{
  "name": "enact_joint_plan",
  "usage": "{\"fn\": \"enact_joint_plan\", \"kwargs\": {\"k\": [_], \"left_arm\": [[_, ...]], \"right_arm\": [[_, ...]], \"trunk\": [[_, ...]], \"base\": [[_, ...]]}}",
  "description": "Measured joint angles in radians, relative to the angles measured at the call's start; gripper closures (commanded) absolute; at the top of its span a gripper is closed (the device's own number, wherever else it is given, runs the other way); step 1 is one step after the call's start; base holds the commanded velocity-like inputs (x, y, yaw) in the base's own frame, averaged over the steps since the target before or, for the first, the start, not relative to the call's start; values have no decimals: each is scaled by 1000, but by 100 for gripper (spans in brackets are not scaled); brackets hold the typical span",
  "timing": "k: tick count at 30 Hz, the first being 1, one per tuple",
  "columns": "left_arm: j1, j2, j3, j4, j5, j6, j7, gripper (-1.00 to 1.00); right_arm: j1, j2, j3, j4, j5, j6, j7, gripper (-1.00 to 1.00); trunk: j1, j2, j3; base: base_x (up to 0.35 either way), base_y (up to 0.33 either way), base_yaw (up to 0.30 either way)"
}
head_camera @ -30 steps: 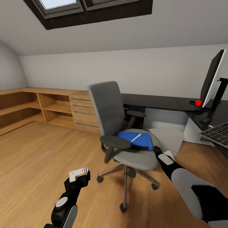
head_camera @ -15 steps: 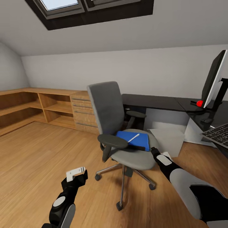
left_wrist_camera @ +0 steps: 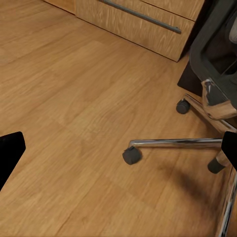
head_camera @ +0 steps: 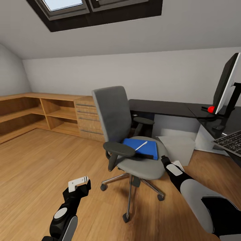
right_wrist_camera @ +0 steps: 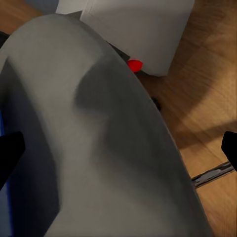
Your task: In the bedroom, organize the workspace by keeping the computer under the desk, ensuring the monitor is on the desk, placing the keyboard on the desk next to the monitor, placing the mouse on the desk next to the keyboard, moving the folder from the swivel chair onto the desk next to the mouse, stacking the notebook on top of the folder with the pen on top of the notebook, and positioning the swivel chair next to the desk.
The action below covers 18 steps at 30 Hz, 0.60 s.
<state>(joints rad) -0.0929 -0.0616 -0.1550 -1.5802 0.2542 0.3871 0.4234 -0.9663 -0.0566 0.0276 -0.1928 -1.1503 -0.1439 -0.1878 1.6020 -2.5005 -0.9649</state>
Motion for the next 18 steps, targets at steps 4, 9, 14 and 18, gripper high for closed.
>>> {"fn": "enact_joint_plan", "kwargs": {"k": [4,9,14,18], "left_arm": [[0,0,0,0,0,0,0,-100],[0,2,4,0,2,2,-1,-100],[0,2,5,0,2,2,-1,-100],[0,2,5,0,2,2,-1,-100]], "right_arm": [[0,0,0,-1,0,0,0,-100],[0,-1,-1,-1,0,0,0,-100],[0,-2,-1,-1,0,-1,0,-100],[0,-2,-2,-1,0,0,0,-100]], "trunk": [[0,0,0],[0,0,0],[0,0,0],[0,0,0]], "base": [[32,0,0],[81,0,0],[21,0,0],[117,0,0]]}}
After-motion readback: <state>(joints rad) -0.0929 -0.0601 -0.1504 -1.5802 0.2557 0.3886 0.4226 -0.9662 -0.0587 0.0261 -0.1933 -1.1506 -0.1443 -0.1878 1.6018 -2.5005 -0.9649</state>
